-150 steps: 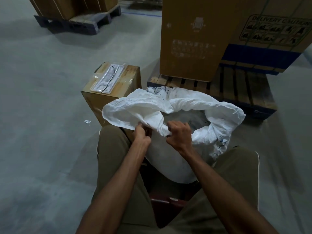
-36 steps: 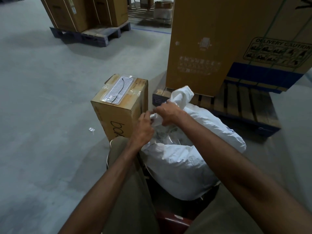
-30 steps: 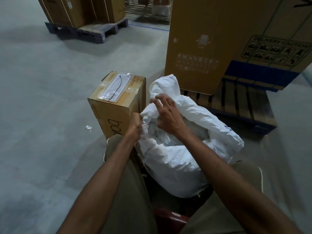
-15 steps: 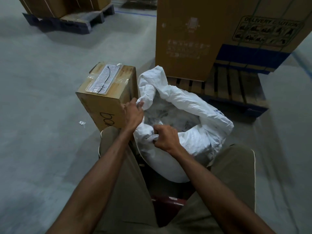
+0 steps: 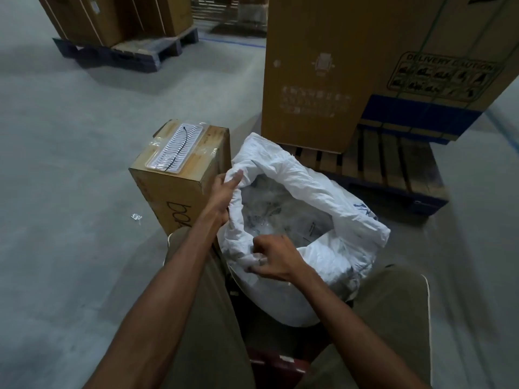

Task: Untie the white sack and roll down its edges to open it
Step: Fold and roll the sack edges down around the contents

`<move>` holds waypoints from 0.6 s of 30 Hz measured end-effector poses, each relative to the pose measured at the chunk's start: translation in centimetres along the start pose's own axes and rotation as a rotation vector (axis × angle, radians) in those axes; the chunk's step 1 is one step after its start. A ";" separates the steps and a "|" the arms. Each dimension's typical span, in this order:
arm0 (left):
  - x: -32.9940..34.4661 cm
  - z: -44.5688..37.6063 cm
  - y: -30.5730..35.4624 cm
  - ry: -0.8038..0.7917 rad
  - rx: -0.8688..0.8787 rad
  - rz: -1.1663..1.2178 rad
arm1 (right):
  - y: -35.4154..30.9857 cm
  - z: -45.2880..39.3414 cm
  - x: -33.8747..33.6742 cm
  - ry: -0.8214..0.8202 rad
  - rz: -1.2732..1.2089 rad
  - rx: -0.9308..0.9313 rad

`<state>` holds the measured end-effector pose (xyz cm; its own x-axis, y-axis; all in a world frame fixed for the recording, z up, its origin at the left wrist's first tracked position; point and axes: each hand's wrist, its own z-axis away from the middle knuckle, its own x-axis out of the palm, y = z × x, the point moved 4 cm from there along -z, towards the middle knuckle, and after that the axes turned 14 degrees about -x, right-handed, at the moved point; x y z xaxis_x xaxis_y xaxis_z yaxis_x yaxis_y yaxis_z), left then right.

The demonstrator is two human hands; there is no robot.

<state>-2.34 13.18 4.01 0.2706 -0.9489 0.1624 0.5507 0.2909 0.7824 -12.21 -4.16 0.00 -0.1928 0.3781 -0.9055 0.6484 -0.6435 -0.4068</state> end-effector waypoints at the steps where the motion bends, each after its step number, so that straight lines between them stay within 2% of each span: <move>1: -0.1 -0.6 -0.2 0.001 0.009 -0.011 | 0.5 -0.4 -0.5 -0.014 -0.061 0.020; 5: -0.9 -1.9 -0.1 0.081 -0.010 -0.211 | 2.4 -2.6 -2.7 0.087 -0.175 0.107; 10: -1.5 -2.2 0.5 0.196 0.046 -0.313 | 3.0 -6.6 -5.4 0.232 0.047 0.130; 13: -1.8 -2.5 0.8 0.156 0.118 -0.408 | 3.2 -9.9 -7.4 0.291 0.203 0.143; 15: -2.2 -2.8 0.9 0.073 0.109 -0.467 | 4.2 -12.4 -8.2 0.223 0.301 0.165; 18: -2.9 -3.7 1.8 0.012 0.076 -0.512 | 6.7 -15.9 -8.3 0.030 0.351 0.125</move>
<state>0.83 16.90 2.73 -0.0092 -0.9658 -0.2593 0.5561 -0.2204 0.8014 5.48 -1.00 6.69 0.0485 0.1381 -0.9892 0.5758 -0.8132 -0.0853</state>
